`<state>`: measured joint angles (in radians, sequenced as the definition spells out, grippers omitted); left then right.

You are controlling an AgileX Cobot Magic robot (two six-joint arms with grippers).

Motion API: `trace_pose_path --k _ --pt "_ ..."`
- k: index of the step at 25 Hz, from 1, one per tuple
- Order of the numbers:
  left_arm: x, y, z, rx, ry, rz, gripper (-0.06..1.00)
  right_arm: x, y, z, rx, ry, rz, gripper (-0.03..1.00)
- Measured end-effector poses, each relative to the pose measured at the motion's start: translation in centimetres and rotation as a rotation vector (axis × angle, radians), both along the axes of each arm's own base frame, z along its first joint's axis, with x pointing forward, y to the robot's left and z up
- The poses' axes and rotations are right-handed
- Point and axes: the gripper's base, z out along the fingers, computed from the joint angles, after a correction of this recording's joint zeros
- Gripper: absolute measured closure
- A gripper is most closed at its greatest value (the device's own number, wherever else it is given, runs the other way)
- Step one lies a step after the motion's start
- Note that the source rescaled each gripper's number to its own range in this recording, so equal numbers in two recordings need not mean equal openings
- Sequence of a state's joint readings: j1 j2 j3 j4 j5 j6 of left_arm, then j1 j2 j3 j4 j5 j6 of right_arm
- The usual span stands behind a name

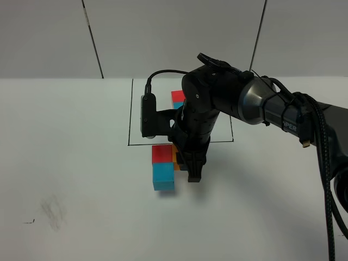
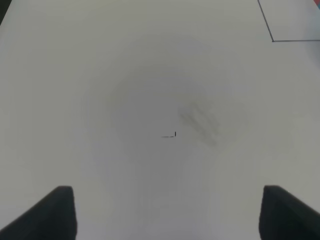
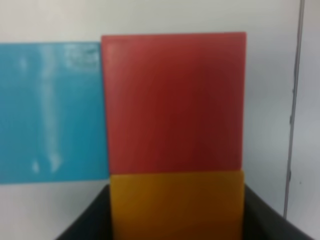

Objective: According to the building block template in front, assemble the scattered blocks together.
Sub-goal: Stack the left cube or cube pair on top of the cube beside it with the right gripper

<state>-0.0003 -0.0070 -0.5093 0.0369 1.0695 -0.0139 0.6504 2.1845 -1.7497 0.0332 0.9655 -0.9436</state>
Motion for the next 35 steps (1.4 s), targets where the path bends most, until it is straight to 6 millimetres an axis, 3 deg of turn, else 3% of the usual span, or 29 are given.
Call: trace_pose_path --k 5,13,25,35 --pt "0.0 0.0 0.0 0.0 0.0 0.0 0.09 -0.2 0.2 -0.2 0.022 0.021 0.003 0.96" --pt "0.0 0.0 0.0 0.0 0.0 0.0 0.09 -1.0 -0.5 -2.2 -0.008 0.058 0.003 0.96" --pt "0.0 0.0 0.0 0.001 0.0 -0.001 0.09 -0.5 -0.2 -2.1 0.033 -0.002 0.004 0.96" --pt "0.0 0.0 0.0 0.001 0.0 -0.001 0.09 1.0 -2.0 -3.1 0.037 0.028 -0.051 0.96"
